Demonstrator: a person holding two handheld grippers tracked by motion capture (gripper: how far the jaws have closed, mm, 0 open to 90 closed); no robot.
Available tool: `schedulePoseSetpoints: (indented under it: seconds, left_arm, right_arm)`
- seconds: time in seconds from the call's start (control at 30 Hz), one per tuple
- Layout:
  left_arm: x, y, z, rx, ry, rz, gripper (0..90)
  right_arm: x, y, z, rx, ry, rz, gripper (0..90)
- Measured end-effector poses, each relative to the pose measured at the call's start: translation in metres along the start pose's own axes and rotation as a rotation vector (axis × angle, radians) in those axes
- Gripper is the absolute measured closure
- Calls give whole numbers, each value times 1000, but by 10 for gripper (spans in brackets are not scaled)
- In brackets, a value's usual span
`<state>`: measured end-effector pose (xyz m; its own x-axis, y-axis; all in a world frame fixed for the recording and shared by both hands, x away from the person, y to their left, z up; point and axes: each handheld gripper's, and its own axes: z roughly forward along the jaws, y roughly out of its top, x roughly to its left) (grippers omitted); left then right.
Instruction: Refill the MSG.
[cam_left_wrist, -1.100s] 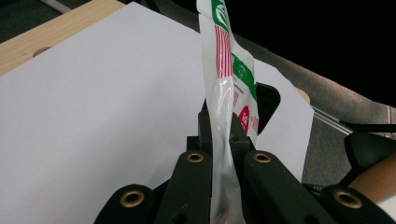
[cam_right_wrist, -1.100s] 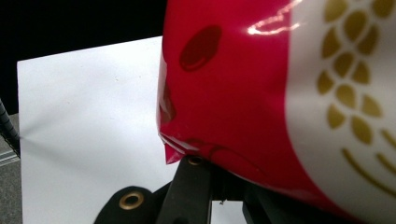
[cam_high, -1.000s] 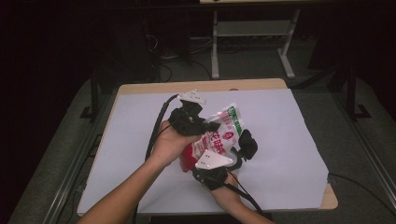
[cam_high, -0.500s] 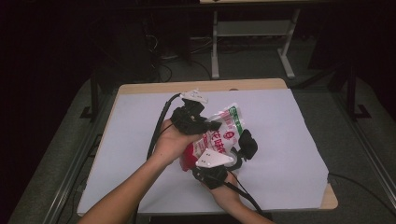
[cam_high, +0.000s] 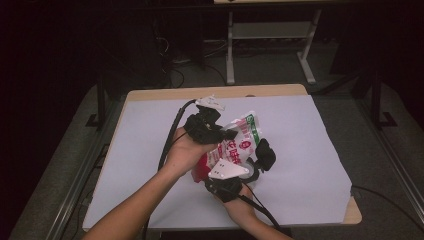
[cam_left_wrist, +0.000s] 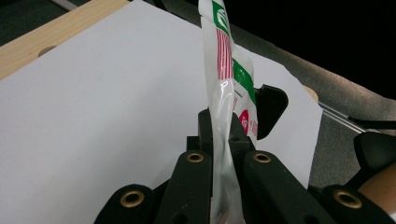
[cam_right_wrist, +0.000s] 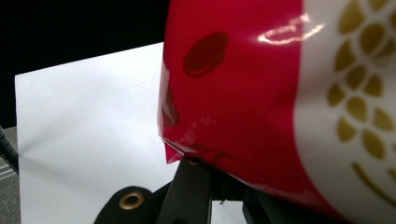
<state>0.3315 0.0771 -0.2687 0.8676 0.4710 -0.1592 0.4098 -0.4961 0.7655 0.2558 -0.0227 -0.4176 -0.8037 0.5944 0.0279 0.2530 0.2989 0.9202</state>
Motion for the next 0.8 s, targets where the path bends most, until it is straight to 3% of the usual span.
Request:
schedulePoseSetpoints:
  seconds: [0.8]
  left_arm:
    - [-1,8,5,23,21,11,900]
  right_arm:
    - [-2,2,-2,-21,-3,11,900]
